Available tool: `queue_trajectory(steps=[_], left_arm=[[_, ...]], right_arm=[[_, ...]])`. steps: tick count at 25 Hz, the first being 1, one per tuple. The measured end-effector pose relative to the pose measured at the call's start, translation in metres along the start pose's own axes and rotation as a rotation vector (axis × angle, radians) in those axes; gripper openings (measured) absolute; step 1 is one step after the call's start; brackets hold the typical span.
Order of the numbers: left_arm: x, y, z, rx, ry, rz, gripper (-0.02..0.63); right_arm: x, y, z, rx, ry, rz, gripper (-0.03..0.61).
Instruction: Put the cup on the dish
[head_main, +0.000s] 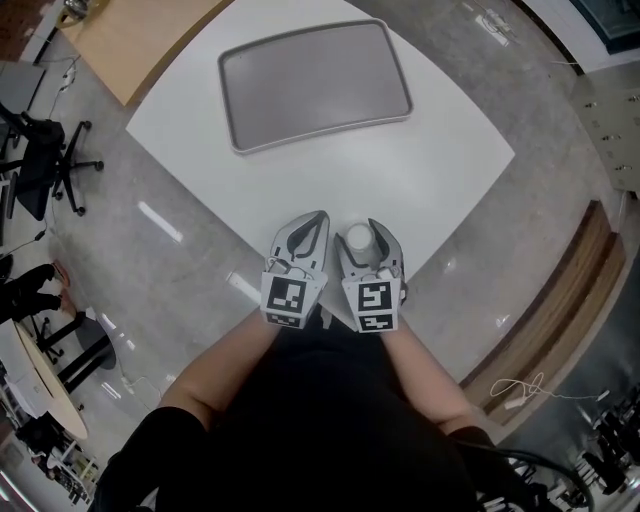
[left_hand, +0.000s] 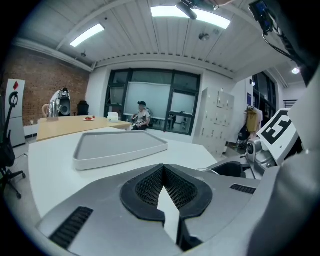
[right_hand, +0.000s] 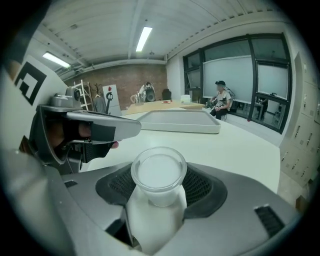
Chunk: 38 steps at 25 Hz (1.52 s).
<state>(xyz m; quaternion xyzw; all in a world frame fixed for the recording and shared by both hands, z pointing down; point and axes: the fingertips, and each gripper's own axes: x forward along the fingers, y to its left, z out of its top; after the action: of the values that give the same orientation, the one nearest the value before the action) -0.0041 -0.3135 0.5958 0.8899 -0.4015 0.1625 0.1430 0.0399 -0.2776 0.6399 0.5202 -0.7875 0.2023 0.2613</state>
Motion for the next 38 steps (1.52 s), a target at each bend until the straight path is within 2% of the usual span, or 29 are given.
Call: queue_trajectory(steps=[5,9,17,25,31,38], left_arm=[[-0.001,0.002,0.003,-0.010,-0.011,0.015,0.008],[-0.011,-0.001,0.017,-0.013,-0.034,0.024,0.008],[-0.044,-0.008,0.066,0.015,-0.087,0.042,0.008],[-0.057,-0.014,0.122,0.044,-0.155,0.053,0.008],[-0.053,-0.014,0.138,0.042,-0.168,0.049,0.008],[-0.026,0.009,0.140,0.047,-0.147,0.057,0.008]], right_arm=[[-0.002,-0.006,0.002,0.016,-0.024,-0.008,0.255],[-0.021,-0.008,0.019,0.024,-0.051,-0.022,0.255],[-0.069,0.006,0.081,-0.020,-0.114,-0.021,0.255],[-0.103,0.001,0.143,-0.042,-0.170,-0.017,0.255],[-0.098,-0.007,0.163,-0.047,-0.176,-0.011,0.255],[-0.062,-0.032,0.179,-0.041,-0.157,0.000,0.255]])
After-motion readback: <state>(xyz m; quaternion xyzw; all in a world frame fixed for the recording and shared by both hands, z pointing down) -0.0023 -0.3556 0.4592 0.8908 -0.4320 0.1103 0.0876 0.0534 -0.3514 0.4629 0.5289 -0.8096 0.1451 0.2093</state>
